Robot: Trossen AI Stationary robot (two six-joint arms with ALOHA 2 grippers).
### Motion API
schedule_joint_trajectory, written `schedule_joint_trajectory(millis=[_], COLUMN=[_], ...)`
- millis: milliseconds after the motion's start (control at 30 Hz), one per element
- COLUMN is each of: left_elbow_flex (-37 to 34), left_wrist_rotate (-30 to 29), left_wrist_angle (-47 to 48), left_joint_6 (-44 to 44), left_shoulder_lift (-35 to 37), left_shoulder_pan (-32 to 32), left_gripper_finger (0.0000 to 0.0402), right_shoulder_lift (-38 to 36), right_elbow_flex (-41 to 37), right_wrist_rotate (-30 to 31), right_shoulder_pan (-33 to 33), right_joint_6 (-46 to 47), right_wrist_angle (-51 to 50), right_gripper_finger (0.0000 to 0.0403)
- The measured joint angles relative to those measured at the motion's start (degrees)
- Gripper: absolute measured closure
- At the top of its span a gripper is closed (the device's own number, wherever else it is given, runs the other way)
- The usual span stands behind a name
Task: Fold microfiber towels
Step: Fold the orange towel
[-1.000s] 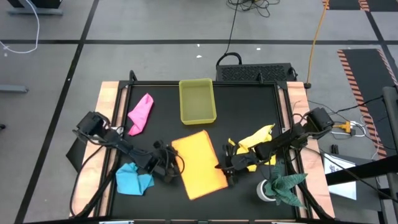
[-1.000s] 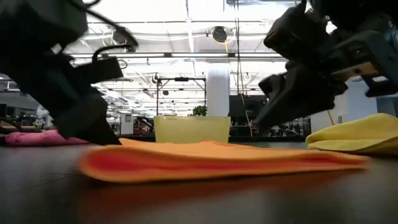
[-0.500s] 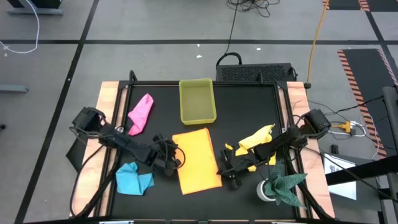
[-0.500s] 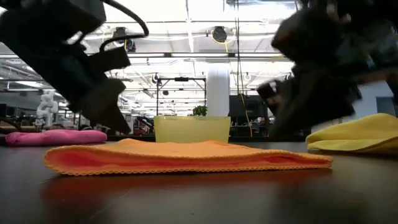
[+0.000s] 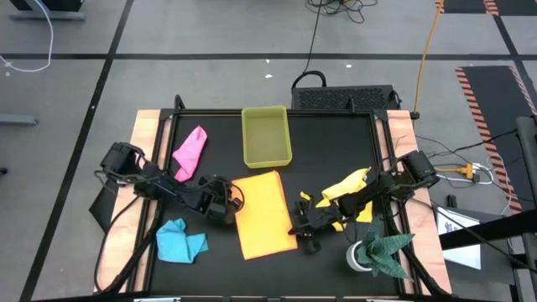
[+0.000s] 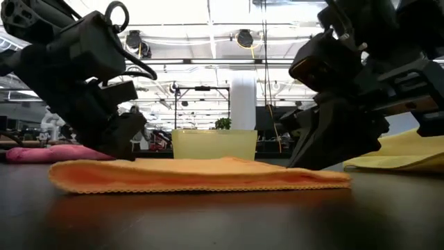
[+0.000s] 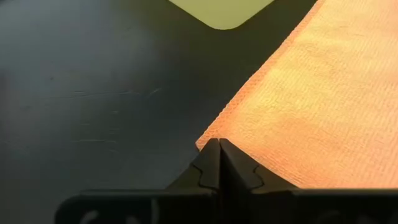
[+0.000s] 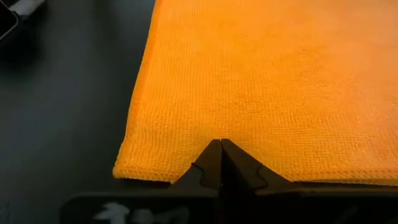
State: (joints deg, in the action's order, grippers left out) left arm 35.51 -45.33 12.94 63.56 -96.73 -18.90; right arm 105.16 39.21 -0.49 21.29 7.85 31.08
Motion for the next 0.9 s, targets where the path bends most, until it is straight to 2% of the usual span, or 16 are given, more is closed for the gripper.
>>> schedule_joint_trajectory(millis=[133,267,567,767,900], left_elbow_flex=[0.07,1.29,2.69,1.54,1.01], left_wrist_rotate=[-1.43,-1.92,-2.72,-2.23,-2.24], left_wrist_angle=[-0.39,-0.81,-4.63,-4.53,-4.53], left_joint_6=[-1.75,-4.79,-9.68,-7.63,-6.23], left_shoulder_lift=[0.0,1.95,5.31,5.29,5.29], left_shoulder_pan=[-0.71,-2.18,-6.34,-6.62,-6.38], left_gripper_finger=[0.0392,0.0395,0.0386,0.0398,0.0385], right_shoulder_lift=[-1.89,-5.0,-4.6,-1.49,0.91], right_elbow_flex=[-0.06,-0.24,-0.1,2.54,5.41], right_wrist_rotate=[-0.38,3.32,3.47,5.04,6.34], right_shoulder_pan=[0.19,1.28,4.77,6.5,6.61], right_joint_6=[-1.54,-2.82,-3.82,-6.42,-8.11], right_wrist_angle=[-2.38,-2.91,9.11,11.12,9.92], right_gripper_finger=[0.0403,0.0403,0.0396,0.0346,0.0301])
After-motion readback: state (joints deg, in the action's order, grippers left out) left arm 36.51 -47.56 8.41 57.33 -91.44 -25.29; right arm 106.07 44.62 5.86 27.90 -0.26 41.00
